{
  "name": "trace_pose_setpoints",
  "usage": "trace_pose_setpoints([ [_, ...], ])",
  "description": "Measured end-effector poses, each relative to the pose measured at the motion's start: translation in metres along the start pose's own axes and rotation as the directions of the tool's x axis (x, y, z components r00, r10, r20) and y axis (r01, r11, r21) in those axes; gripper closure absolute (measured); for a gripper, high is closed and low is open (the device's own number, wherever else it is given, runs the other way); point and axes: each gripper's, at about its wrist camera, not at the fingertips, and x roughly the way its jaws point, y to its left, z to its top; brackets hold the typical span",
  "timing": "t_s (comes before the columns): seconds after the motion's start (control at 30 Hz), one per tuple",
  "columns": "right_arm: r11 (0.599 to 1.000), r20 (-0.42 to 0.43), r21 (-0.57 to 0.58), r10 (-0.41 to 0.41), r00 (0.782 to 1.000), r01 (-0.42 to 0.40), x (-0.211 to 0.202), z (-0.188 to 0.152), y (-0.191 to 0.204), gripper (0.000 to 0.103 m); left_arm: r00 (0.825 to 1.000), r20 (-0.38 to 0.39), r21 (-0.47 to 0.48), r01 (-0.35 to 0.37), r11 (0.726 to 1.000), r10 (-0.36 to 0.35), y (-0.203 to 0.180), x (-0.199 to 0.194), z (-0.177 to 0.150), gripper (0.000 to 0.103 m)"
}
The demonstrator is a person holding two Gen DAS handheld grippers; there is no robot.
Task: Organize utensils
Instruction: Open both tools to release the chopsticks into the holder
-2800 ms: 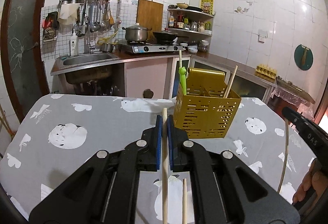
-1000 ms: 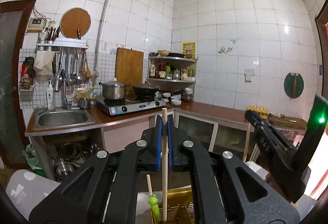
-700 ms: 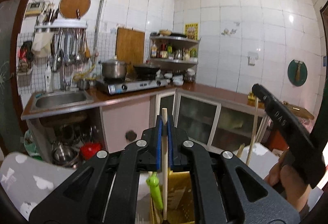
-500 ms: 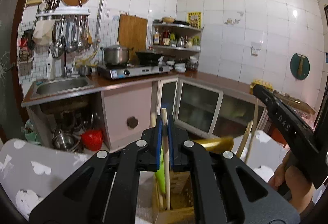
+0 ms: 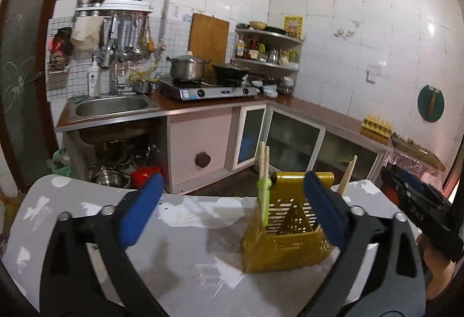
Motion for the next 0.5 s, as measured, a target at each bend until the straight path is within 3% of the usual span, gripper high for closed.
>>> trace_pose_setpoints([
  [0.1, 1.000, -0.080, -0.012, -0.019, 0.997, 0.018, -0.011, -0.020, 0.000, 0.043, 0.999, 0.013, 0.019, -0.037, 0.999, 0.037, 0.009, -0.022, -0.006, 0.005],
  [0.27, 0.999, -0.207, -0.022, -0.043, 0.977, 0.039, -0.011, -0.063, 0.006, 0.043, 0.996, -0.047, 0.074, -0.069, 0.995, 0.072, 0.015, -0.034, -0.028, 0.005],
  [0.5, 0.998, -0.381, -0.001, -0.054, 0.923, 0.058, 0.009, -0.125, 0.016, 0.043, 0.969, -0.228, 0.056, -0.086, 0.995, 0.096, 0.022, -0.019, -0.084, 0.005],
])
